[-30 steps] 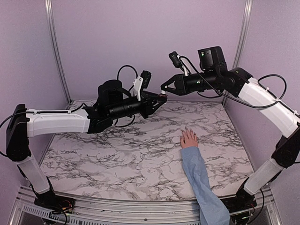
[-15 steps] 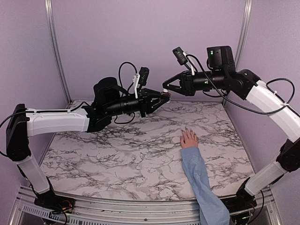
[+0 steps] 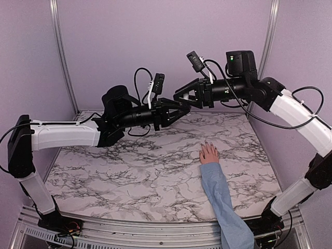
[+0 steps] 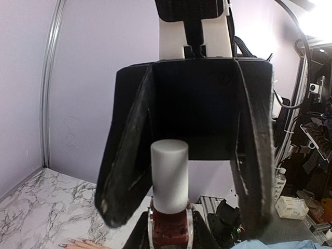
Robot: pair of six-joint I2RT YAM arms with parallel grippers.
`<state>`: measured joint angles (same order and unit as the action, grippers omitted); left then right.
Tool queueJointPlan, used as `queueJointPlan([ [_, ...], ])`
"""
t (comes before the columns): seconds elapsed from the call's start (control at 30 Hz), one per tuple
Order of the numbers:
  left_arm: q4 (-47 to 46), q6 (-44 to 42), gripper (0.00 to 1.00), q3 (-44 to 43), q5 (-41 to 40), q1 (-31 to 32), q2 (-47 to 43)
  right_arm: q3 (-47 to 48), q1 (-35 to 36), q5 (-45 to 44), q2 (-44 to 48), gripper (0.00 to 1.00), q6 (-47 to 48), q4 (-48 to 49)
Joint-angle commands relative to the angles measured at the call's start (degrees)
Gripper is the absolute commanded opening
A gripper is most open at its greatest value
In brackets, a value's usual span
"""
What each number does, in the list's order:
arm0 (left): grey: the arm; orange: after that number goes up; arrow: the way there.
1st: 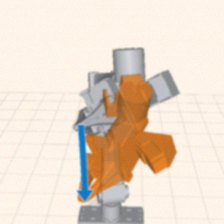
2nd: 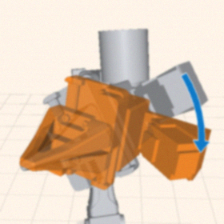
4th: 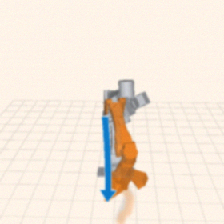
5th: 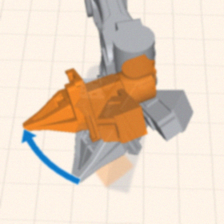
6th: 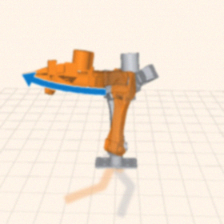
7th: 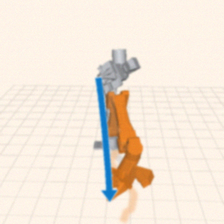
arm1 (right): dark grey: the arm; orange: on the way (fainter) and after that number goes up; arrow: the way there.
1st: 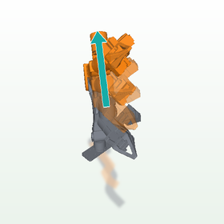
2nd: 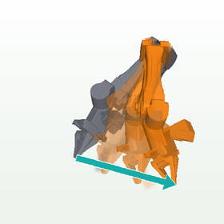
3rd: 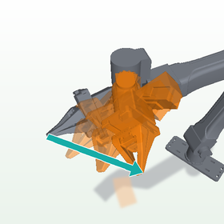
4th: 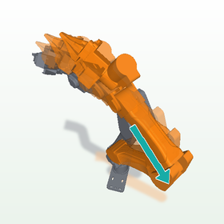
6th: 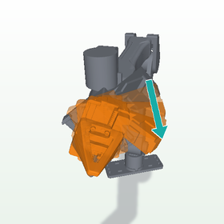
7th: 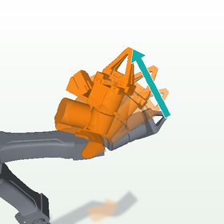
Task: Paint the nails
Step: Unscrew the nail polish bottle.
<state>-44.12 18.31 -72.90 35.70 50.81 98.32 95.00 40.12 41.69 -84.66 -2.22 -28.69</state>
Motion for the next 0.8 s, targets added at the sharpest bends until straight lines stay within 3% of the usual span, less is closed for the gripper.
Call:
queueJointPlan([
  [0.0, -1.6, -2.2, 0.00, 2.1, -6.1, 0.6, -2.1, 2.2, 0.9, -1.3, -1.0, 0.50, -3.4, 0.6],
  [0.33, 5.2, -7.7, 0.00, 3.2, -17.2, 0.7, -3.7, 4.1, 0.9, -13.9, -1.5, 0.55, -8.9, -3.2],
  [0.5, 9.0, -10.8, 0.00, 3.2, -19.6, 0.7, -4.1, 4.1, 0.9, -18.9, -1.6, 0.49, -9.1, -6.1],
  [0.77, 10.8, -11.9, 0.00, 2.2, -21.6, 0.7, -3.8, 5.7, 0.8, -18.3, -3.9, 0.45, -8.6, -8.9],
])
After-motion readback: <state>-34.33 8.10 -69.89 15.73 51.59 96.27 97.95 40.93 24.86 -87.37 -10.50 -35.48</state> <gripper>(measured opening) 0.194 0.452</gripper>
